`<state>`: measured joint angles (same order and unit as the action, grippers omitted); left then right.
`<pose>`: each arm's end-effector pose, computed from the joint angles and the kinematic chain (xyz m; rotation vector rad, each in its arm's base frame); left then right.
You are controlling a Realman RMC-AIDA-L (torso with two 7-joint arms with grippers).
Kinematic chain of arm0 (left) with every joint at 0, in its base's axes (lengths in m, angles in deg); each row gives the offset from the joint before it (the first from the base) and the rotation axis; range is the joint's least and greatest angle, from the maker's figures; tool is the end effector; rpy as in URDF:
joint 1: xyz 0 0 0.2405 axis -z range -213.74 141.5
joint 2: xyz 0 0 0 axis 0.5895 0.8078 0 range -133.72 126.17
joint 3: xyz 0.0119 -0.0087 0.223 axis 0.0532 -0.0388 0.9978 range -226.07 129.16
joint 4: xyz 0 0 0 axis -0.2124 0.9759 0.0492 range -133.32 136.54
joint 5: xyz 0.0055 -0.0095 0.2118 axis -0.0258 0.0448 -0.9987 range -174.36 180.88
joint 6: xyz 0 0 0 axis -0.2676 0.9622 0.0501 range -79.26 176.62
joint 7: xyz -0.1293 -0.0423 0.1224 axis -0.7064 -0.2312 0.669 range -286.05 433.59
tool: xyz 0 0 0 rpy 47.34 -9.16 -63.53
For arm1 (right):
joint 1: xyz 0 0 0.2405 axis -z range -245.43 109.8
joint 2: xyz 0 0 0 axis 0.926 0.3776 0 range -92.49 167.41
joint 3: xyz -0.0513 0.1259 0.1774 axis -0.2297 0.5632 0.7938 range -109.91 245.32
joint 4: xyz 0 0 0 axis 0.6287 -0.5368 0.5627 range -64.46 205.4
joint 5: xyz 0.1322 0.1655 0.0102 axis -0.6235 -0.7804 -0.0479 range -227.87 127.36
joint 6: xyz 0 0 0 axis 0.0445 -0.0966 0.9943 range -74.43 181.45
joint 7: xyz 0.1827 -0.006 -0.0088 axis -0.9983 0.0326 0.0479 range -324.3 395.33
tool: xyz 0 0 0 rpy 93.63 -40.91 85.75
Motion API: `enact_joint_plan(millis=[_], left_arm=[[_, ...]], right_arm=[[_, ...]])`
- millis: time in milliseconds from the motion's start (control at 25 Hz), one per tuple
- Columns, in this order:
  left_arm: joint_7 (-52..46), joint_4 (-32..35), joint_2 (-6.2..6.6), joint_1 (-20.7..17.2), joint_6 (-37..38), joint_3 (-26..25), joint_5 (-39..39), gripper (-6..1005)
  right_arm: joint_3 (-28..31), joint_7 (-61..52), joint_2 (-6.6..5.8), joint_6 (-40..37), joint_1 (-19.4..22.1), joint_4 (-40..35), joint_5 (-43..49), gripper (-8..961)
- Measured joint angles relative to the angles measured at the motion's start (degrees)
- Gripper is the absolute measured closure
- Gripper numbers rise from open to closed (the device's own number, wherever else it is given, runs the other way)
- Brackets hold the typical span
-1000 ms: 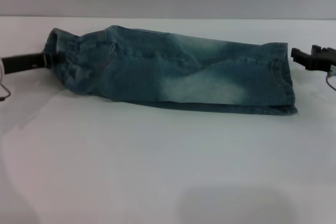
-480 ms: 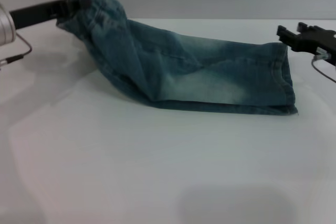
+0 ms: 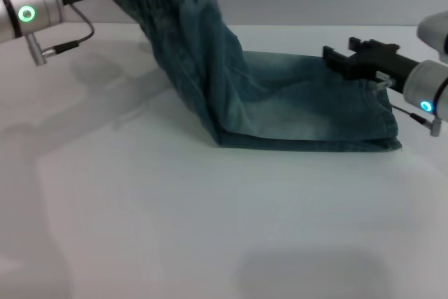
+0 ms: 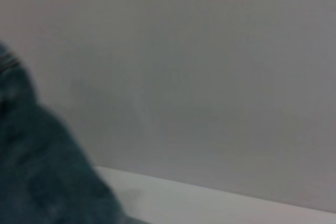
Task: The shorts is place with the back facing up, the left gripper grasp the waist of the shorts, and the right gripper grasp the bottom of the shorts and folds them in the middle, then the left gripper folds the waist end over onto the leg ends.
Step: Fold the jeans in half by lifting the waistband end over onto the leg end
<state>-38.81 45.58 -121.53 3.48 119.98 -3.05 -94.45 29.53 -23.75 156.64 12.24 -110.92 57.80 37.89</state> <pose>-0.1409 0.4314 0.0364 -2.3350 -1.0516 -1.0332 0.2565 0.4382 -0.0442 -2.0856 0.8155 0.4976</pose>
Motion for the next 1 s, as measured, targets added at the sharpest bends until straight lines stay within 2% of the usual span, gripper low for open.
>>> enact_joint_plan(millis=[160,560,1000], left_arm=[[0.1,0.8,0.02,0.5,1.0,2.3,3.8,893],[0.1,1.6,0.08,2.5,3.3,2.6,7.2,875],[0.0,2.2,0.00,3.5,5.1,2.7,8.4,856]], right_arm=[[0.0,0.2,0.04,-1.7,-0.9,1.8,0.1,395],[-1.6,0.2,0.22,-7.7,-2.0,6.1,0.5,394],[-3.9,0.2,0.54,-12.8,-7.5,13.2,0.6,395]])
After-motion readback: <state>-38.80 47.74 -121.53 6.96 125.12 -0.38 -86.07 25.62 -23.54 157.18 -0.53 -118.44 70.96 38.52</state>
